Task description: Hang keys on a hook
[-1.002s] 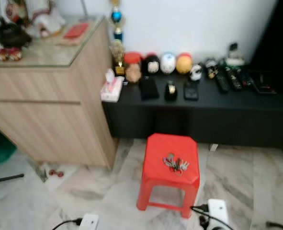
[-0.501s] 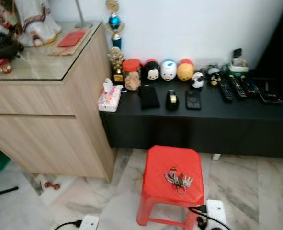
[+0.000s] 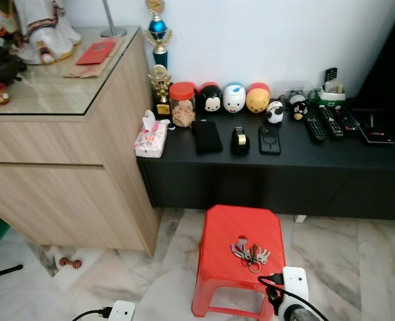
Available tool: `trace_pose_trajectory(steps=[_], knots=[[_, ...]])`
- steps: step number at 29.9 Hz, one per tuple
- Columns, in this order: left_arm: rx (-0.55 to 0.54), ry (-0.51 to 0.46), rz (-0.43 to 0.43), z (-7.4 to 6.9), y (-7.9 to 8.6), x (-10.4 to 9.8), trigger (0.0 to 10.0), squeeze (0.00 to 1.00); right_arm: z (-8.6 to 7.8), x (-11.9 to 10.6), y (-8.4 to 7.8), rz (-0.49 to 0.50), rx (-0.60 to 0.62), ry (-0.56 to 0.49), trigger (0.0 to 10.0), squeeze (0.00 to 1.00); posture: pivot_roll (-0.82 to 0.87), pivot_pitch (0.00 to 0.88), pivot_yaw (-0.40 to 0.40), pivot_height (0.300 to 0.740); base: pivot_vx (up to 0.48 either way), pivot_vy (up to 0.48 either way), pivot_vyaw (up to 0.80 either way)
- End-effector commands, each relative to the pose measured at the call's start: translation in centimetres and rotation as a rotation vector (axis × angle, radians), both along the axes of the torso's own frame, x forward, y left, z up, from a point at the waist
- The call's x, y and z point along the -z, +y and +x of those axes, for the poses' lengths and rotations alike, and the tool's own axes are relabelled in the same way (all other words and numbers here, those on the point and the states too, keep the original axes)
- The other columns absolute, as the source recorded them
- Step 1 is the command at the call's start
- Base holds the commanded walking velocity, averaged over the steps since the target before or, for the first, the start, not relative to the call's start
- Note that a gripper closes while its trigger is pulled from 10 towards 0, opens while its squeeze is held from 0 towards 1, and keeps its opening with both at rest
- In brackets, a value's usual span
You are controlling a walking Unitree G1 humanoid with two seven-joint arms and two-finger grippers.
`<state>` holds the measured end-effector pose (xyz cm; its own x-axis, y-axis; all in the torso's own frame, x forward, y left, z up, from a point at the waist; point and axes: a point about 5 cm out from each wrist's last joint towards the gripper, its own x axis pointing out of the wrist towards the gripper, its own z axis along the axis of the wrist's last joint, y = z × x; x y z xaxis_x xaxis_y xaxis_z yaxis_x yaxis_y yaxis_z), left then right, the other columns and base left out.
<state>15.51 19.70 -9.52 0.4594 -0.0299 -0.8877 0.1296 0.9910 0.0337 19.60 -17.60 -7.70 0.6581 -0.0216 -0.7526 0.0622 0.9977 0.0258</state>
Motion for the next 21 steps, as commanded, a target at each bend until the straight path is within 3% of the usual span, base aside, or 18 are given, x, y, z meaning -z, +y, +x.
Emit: trace_pose_trajectory(steps=[1,11,18,21], knots=[[-0.001,0.017,0.015,-0.5,0.3,0.2,10.0,0.00,0.7,-0.4,-0.1,-0.008,0.010,-0.039,10.0,0.00,-0.16,0.025,0.029,0.740,0.000,0.000,0.00],[-0.015,0.011,0.025,-0.5,0.4,0.2,10.0,0.00,1.5,-1.1,-0.2,0.007,0.023,-0.101,10.0,0.00,-0.16,0.031,0.029,0.740,0.000,0.000,0.00],[-0.114,-0.117,0.088,0.2,0.9,-0.4,10.0,0.00,1.8,-1.3,-0.2,0.003,0.032,-0.128,10.0,0.00,-0.16,0.047,0.031,0.740,0.000,0.000,0.00],[-0.171,-0.181,0.075,0.4,1.0,-0.6,10.0,0.00,1.9,-1.5,-0.3,0.005,0.038,-0.147,10.0,0.00,-0.16,0.055,0.031,0.740,0.000,0.000,0.00]])
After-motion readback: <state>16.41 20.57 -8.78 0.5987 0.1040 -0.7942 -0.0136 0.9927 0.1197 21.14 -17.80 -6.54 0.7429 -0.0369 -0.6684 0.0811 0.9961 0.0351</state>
